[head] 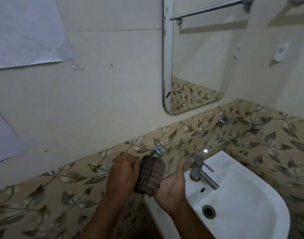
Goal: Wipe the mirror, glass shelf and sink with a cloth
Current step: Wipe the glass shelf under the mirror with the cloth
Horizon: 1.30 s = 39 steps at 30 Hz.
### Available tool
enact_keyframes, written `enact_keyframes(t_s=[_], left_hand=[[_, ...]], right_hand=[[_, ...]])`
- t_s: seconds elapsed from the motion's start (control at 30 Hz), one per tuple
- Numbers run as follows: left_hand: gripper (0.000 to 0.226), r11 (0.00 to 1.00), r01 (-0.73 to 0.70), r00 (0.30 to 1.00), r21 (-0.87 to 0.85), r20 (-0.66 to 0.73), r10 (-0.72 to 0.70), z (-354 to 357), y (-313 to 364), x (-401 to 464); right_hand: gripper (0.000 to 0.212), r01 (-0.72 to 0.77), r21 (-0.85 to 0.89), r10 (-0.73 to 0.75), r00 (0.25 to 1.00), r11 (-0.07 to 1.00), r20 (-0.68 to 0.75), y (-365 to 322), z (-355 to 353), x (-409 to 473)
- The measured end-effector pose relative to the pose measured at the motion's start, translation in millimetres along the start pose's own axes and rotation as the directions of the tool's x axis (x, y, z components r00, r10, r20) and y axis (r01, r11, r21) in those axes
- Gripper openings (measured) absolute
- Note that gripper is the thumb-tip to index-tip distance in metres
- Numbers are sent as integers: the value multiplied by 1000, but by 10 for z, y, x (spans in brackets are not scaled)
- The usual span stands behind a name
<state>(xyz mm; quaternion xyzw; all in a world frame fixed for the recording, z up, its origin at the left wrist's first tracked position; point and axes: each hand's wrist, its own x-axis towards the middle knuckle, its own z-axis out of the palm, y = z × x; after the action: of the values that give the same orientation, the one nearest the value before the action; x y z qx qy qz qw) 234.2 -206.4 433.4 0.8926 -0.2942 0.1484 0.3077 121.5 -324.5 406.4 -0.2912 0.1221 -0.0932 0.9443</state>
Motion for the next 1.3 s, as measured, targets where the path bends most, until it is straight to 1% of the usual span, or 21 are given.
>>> enact_keyframes(t_s=[0.03,0.07,0.13,0.17,0.2,0.23,0.3,0.33,0.37,0.4,0.43,0.47,0.5,0.53,0.63,0.7,0.77,0.93,1.03,1.2,1.3], left_hand=[[18,1000,4,1000,10,3,-4,-5,-21,1],[17,1000,7,1000,12,-1,-7,-12,-22,1],[15,1000,4,1000,13,-10,-3,-9,-7,10],[14,1000,-3,1000,21,-11,3,0,10,16],[14,1000,-6,1000,29,-11,6,6,28,17],[13,1000,-8,1000,28,-13,8,14,42,15],[12,1000,-4,1000,2,-17,4,16,47,4],[13,1000,-3,1000,-12,-19,2,12,36,0],[14,1000,-3,1000,-21,-19,2,4,25,-1],[16,1000,-7,1000,-28,-15,6,0,24,-2],[18,1000,-9,1000,-30,-8,9,0,38,-1],[19,1000,-8,1000,-27,1,8,10,71,0],[20,1000,-3,1000,-21,12,3,23,115,-1],[20,1000,-1,1000,-9,20,1,35,166,-2],[19,999,-48,999,26,21,47,92,248,-11],[18,997,-79,996,6,29,79,137,223,-1],[17,995,-100,994,-17,35,101,172,177,9],[18,996,-78,997,34,4,78,240,165,63],[23,997,-48,999,56,7,48,318,329,126],[20,996,-90,996,-7,19,90,493,699,215],[17,991,-137,989,-10,50,137,547,767,291]], right_hand=[[88,-24,25,25,999,999,-35,44,19,66],[75,-3,13,3,999,1000,-37,124,44,84],[57,31,100,-37,998,995,50,279,-38,83],[66,-6,77,3,999,997,33,317,-121,45],[87,-81,41,81,997,996,-16,250,-139,-32],[103,-123,90,120,992,988,30,177,-156,-128],[109,-55,128,53,998,990,19,-15,-229,-149],[100,2,169,-6,1000,986,23,-42,-335,-73],[79,92,103,-87,995,990,-46,-56,-420,16],[52,84,187,-81,996,979,-24,-154,-448,44],[44,64,234,-80,995,970,58,-226,-405,76],[59,37,228,-54,996,973,71,-211,-384,143],[79,19,138,-21,1000,990,8,-186,-231,95],[92,-63,153,47,993,986,105,-102,-147,77],[85,-83,166,62,990,983,125,111,-71,-13],[98,-150,158,136,986,976,97,56,-222,-90],[113,-129,187,113,989,974,93,-116,-342,-230],[100,140,218,-118,987,966,-110,-697,-601,-178],[99,169,230,-145,982,958,-118,-786,-557,-36],[102,68,218,-67,998,974,-15,-680,-549,-172],[107,139,174,-123,987,975,-99,-945,-794,-234]])
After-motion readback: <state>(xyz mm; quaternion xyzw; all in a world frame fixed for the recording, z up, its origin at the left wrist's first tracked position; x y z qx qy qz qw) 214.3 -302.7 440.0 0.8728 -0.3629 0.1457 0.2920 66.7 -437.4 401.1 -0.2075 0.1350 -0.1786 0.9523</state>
